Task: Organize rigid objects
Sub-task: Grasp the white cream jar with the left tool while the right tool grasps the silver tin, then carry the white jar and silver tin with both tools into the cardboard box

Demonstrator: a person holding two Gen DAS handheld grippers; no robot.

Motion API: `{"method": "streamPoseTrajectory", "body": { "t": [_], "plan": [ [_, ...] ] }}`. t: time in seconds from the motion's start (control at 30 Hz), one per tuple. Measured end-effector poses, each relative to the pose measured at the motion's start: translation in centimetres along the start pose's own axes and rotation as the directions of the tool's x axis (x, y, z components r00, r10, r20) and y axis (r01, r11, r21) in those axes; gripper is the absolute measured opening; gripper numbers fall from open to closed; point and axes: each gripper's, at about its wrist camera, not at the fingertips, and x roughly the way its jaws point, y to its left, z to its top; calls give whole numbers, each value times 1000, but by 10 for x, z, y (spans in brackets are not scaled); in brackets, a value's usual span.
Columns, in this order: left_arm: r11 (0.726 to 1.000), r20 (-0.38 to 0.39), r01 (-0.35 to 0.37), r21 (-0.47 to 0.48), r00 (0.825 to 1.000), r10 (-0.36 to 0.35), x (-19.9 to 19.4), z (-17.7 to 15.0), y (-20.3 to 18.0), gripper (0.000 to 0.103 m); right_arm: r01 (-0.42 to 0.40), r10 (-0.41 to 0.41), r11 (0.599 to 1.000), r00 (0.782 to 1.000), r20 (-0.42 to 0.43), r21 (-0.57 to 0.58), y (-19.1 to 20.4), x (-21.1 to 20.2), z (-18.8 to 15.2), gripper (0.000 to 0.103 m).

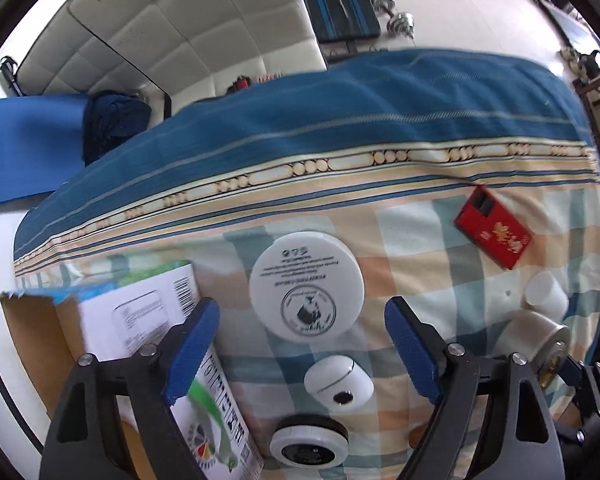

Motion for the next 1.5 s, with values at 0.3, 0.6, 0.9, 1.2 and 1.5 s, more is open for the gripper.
{"method": "streamPoseTrajectory", "body": {
  "t": [0.3,0.6,0.9,1.2,1.5],
  "plan": [
    [999,-79,0,33,997,2,48,11,-7,68,29,-29,1000,999,-35,1,-8,9,0,74],
    [997,-67,67,30,996,-65,38,-29,-11,66,28,-30,999,997,-74,-37,-7,18,-10,74],
    [995,-93,94,17,991,-92,39,-18,5,69,71,-73,997,994,-75,-34,4,28,-5,74],
    [998,-38,59,30,998,-58,48,-24,-10,65,70,-71,997,995,-76,-22,13,41,-1,73],
    [992,28,120,43,992,-121,10,-51,-18,65,40,-43,998,997,-62,-43,1,33,-12,73]
  ]
}}
